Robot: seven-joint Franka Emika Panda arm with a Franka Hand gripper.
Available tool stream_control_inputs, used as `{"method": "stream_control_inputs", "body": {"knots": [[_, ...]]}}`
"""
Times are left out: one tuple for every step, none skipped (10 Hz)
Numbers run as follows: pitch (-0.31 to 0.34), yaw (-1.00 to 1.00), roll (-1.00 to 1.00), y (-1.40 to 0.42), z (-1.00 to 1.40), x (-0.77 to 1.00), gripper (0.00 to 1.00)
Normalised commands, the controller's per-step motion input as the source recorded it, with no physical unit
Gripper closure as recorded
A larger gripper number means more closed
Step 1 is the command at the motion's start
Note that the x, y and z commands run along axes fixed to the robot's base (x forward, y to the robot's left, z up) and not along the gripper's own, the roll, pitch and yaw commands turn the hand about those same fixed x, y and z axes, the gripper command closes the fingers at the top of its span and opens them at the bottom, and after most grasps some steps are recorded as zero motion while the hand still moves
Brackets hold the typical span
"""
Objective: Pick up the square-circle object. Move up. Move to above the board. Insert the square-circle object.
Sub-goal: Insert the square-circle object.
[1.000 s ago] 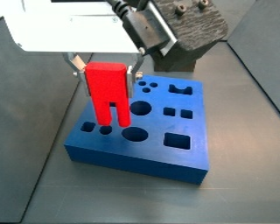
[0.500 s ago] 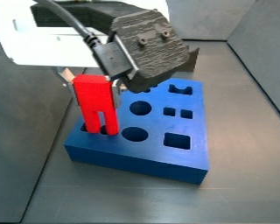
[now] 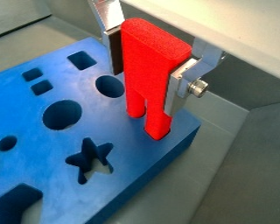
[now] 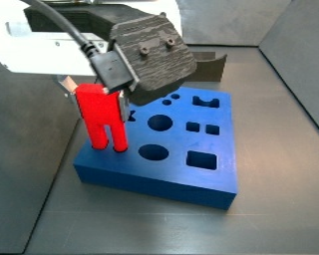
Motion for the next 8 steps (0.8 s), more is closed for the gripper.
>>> {"method": "stream_control_inputs", "body": {"knots": [[-0.114, 0.44, 0.02, 0.29, -0.04, -0.01, 1.0], [-0.084, 0.22, 0.03, 0.01, -0.12, -0.07, 1.0], [-0.08, 0.08, 0.12, 0.0, -0.3, -0.11, 1.0], [-0.217, 0.26, 0.41, -0.17, -0.37, -0.31, 1.0], [-0.217, 0.33, 0.45, -0.18, -0.33, -0.36, 1.0], [-0.221, 0.39, 0.34, -0.11, -0.46, -0.18, 1.0], [-0.259, 0.47, 0.24, -0.1, -0.53, -0.13, 1.0], [-0.26, 0.44, 0.1, -0.03, -0.67, -0.06, 1.0]]}}
